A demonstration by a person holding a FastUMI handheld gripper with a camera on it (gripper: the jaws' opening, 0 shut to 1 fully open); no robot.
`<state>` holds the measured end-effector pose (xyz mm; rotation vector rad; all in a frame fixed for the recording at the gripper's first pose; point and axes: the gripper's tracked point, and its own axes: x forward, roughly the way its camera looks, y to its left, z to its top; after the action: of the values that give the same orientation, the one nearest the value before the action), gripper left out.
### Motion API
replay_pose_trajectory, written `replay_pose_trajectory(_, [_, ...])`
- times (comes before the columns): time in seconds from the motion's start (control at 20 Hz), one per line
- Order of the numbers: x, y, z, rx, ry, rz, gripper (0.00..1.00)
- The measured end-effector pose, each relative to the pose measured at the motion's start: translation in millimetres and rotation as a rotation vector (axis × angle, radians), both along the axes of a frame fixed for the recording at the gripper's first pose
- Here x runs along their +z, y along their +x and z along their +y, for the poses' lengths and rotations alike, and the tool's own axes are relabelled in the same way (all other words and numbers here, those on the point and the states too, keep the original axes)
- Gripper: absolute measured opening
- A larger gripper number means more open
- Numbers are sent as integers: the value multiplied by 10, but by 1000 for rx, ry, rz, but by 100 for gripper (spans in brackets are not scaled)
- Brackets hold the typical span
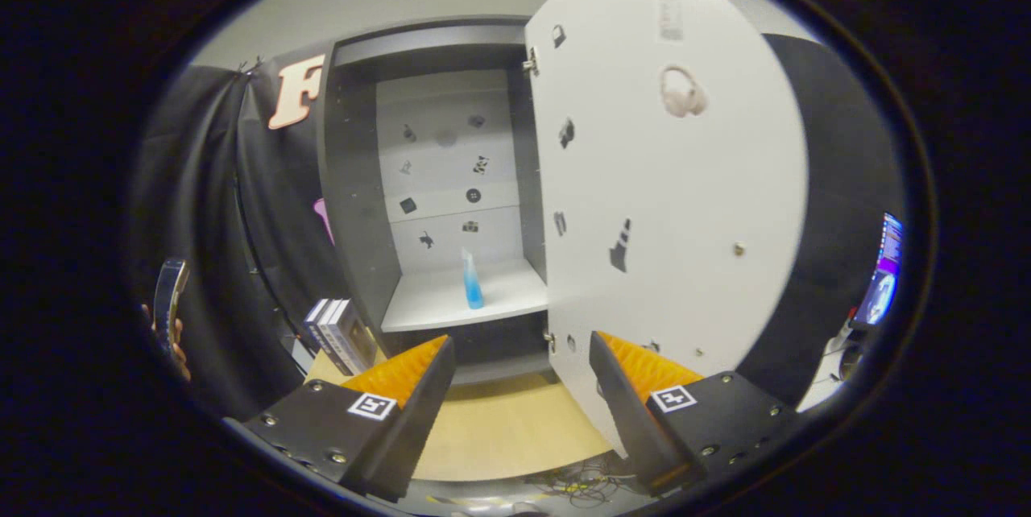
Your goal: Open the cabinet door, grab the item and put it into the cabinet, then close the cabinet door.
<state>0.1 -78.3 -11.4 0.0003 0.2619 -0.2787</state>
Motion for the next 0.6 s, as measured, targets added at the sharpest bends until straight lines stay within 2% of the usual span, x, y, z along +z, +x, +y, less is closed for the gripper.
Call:
replay_pose_trajectory(0.3, [83, -692, -726, -203, -5, -27, 99])
replay_pose_trajectory(0.6, [180, -867, -1361, -332, -40, -37, 99])
